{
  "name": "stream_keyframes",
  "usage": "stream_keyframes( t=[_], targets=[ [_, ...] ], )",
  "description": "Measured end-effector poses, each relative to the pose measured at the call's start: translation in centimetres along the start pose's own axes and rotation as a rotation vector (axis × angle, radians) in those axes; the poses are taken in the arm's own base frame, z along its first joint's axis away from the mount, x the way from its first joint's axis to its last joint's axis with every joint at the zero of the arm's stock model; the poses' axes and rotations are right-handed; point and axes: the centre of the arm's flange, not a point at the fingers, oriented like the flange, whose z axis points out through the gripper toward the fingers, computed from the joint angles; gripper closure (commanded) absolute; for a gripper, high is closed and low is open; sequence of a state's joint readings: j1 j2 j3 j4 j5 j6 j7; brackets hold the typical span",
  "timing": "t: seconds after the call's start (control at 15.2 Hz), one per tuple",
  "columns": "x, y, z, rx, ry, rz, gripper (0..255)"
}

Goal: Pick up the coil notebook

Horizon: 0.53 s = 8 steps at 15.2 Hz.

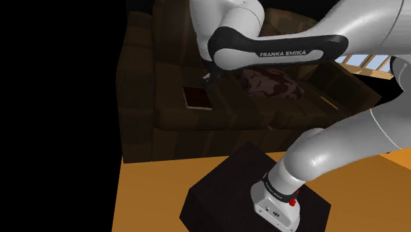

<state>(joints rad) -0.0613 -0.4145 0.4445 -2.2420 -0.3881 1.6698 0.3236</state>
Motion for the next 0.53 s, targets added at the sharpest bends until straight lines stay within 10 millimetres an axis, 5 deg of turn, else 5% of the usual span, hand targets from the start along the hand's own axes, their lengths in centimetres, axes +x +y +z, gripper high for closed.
stream_keyframes(
  t=[0.53],
  targets=[
    [6.8,-11.7,7.7,-0.435,-0.043,-0.113,0]
  ],
)
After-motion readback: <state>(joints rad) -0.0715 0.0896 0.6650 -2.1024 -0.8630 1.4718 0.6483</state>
